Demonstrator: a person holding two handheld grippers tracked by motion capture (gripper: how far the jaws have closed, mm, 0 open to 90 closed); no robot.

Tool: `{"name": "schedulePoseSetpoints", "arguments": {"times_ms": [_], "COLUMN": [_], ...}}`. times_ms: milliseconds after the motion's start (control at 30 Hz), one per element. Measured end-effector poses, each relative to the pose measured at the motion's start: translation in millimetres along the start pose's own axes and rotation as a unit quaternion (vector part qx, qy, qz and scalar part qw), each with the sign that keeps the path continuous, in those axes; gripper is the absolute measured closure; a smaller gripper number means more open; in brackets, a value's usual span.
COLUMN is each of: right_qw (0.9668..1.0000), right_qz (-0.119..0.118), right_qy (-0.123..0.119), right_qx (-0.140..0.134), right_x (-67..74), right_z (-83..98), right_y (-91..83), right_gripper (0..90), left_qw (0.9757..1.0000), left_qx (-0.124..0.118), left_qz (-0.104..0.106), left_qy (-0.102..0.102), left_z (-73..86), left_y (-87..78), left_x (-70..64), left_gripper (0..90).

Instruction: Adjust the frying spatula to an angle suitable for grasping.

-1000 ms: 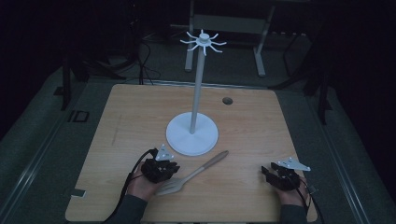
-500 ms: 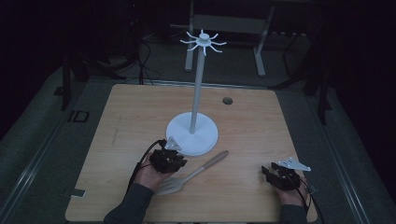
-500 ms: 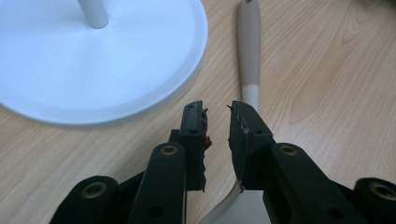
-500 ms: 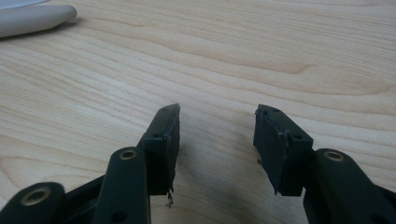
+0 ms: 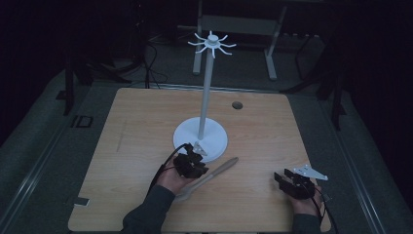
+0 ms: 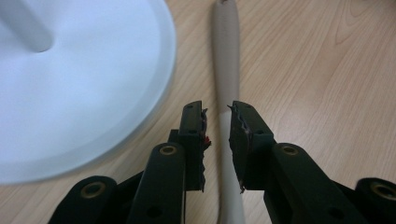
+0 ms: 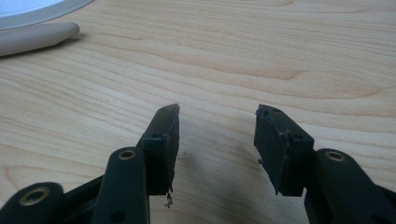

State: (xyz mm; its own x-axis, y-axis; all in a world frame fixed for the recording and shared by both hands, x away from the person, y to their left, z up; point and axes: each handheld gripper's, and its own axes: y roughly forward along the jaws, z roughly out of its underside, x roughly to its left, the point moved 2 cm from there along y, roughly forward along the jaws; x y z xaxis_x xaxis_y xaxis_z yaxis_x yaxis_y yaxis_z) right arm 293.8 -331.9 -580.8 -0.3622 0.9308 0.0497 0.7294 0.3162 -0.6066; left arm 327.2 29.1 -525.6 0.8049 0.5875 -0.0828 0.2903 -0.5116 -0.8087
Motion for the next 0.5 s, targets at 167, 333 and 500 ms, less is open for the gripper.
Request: {"name": "schedulePoseSetpoints", "arguments": {"times_ms": [167, 333, 500], "right_qw": [1.0000, 1.0000, 1.0000], "right_qz": [-0.001, -0.001, -0.001], "right_qy": [0.001, 0.002, 0.003], "right_qx": [0.000, -0.002, -0.002], "right_x": [-0.6, -0.8, -1.1], "right_z": [0.0, 0.0, 0.0], "right_y": [-0.1, -0.2, -0.2], "right_gripper": [49.7, 49.5, 49.3], "left_qw": [0.9997, 0.9987, 0.9976], "left_qx": [0.024, 0.048, 0.068], "left_qz": [0.005, 0.005, 0.004], "left_qy": [0.010, 0.013, 0.009], "left_z": [-7.4, -10.3, -10.1], "left_y": [19.4, 35.6, 44.2], "left_x": [-6.5, -11.1, -10.7], "left_gripper": [74.8, 74.8, 74.4]}}
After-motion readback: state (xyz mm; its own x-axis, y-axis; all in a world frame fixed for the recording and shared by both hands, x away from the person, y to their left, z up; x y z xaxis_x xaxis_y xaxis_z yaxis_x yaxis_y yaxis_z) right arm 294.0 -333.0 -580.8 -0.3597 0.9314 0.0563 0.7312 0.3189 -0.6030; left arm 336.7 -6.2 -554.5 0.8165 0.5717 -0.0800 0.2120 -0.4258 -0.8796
